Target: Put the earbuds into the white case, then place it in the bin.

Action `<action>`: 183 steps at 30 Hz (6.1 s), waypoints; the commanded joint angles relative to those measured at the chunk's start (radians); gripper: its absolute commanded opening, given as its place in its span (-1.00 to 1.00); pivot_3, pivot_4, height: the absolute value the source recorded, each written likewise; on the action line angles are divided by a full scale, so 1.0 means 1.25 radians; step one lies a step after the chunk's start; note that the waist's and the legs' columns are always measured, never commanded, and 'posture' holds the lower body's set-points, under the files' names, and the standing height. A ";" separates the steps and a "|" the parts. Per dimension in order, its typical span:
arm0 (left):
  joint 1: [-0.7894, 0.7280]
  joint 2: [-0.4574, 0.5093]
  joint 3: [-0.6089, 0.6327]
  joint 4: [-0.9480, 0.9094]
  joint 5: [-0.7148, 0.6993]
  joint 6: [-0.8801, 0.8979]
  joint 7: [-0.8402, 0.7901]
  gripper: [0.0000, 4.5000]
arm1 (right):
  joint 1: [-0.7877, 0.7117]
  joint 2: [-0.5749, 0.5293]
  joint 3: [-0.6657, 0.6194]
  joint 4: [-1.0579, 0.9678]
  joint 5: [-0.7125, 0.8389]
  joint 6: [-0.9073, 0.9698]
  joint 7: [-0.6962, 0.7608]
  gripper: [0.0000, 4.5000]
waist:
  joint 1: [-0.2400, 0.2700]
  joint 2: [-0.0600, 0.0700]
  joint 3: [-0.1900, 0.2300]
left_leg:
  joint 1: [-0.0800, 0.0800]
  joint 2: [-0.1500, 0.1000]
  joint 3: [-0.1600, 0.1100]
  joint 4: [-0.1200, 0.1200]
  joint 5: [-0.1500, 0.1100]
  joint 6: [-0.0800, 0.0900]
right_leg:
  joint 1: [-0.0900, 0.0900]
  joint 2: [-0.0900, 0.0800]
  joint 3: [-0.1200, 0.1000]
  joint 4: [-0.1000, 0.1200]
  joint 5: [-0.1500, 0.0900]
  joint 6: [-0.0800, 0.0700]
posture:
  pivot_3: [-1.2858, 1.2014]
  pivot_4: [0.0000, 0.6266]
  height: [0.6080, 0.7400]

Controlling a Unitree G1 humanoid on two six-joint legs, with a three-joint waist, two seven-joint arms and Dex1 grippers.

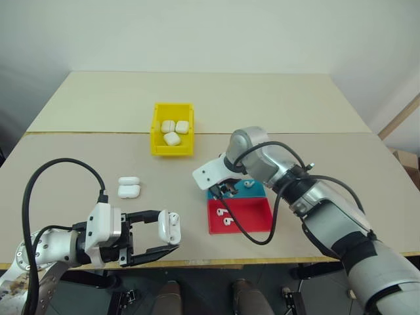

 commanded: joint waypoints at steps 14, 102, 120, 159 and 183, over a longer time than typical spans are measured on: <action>0.007 -0.001 -0.001 -0.036 -0.003 -0.011 0.014 0.24 | -0.016 -0.010 -0.017 0.038 -0.008 -0.120 -0.017 -0.28 | 0.000 0.000 0.000 | 0.000 0.000 0.000 0.000 0.000 0.000 | 0.000 0.000 0.000 0.000 0.000 0.000 | 0.03 -0.52 1.00; -0.318 -0.059 -0.143 0.103 -0.027 0.021 -0.006 0.24 | 0.421 0.075 -0.991 -0.877 0.961 0.775 -0.421 -0.65 | 0.000 0.001 0.001 | 0.002 0.000 -0.001 -0.002 0.000 0.000 | 0.003 0.001 0.000 0.000 0.000 0.000 | 0.03 -0.52 1.00; -0.444 -0.100 -0.221 0.096 -0.026 0.053 -0.008 0.24 | 0.515 -0.091 -0.814 -0.921 1.253 0.655 -0.547 -0.65 | 0.004 0.001 0.000 | 0.001 0.000 -0.002 -0.001 0.000 0.000 | 0.003 0.001 0.000 -0.001 0.000 0.001 | 0.03 -0.52 1.00; -0.436 -0.107 -0.208 0.078 -0.039 0.060 0.019 0.24 | 0.585 -0.159 -0.623 -0.892 1.202 0.492 -0.524 -0.65 | 0.004 0.001 0.000 | 0.001 0.000 -0.002 -0.001 0.000 0.000 | 0.003 0.001 0.000 -0.001 -0.001 0.002 | 0.03 -0.52 1.00; -0.431 -0.111 -0.209 0.073 -0.032 0.057 0.030 0.24 | 0.607 -0.170 -0.594 -0.892 1.157 0.443 -0.483 -0.65 | 0.004 0.001 0.000 | 0.001 0.000 -0.002 -0.001 0.000 0.000 | 0.003 0.001 0.000 -0.001 -0.001 0.002 | 0.03 -0.52 1.00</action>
